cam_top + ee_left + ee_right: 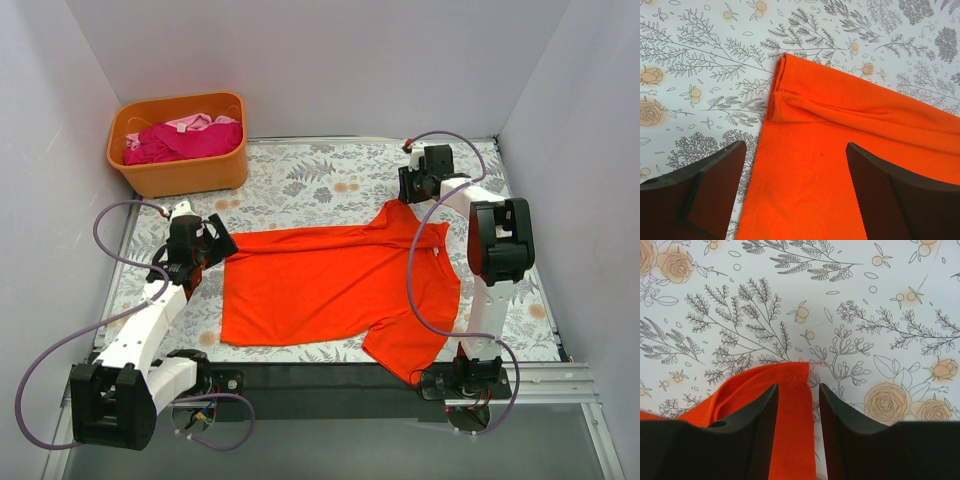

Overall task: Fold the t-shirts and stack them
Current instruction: Fold the tshirt

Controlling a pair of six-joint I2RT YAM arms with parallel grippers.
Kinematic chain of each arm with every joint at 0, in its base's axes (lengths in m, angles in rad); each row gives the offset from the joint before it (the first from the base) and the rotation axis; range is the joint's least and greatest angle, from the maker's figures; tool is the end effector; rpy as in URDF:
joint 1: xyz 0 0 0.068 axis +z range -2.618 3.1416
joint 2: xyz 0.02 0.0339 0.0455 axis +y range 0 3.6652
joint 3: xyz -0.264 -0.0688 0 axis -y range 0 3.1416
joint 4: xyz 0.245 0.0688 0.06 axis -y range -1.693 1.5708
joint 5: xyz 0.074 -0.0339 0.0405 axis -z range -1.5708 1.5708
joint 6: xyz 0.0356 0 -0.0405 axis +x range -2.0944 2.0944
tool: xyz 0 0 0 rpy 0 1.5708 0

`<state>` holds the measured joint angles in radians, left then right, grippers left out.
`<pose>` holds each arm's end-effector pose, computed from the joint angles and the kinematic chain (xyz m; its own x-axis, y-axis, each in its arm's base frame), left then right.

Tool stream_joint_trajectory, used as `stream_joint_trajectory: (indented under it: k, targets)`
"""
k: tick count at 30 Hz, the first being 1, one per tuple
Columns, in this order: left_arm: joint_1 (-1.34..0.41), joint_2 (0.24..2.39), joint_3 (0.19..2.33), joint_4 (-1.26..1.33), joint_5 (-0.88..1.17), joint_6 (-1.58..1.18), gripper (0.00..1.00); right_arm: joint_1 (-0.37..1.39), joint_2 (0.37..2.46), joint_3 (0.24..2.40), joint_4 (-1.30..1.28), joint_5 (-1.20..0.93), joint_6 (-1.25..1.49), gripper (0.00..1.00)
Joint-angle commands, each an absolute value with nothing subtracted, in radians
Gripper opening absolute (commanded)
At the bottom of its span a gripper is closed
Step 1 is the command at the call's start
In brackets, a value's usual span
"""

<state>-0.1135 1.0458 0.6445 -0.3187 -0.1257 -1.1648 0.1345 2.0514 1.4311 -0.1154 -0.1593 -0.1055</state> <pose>0.2179 -0.0204 0.2294 -0.2759 -0.8859 -0.3729 -0.5945 0.4621 -0.6580 0.4523 0.0669 0.1808 -0.6351 -0.1909 -0.7484 -0.3176 0.9478 0.0278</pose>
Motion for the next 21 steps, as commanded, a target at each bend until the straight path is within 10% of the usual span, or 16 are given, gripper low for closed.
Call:
stream_joint_trajectory:
  k: [1,21]
  targets:
    - [-0.118,0.994,0.611,-0.322,-0.107,-1.169,0.74,0.141,2.085,1.499,-0.129,-0.144,-0.124,0.38]
    - [-0.118,0.996,0.588,-0.29,-0.133,-1.16,0.71,0.175,2.053,1.46,-0.193,-0.115,-0.133,0.01]
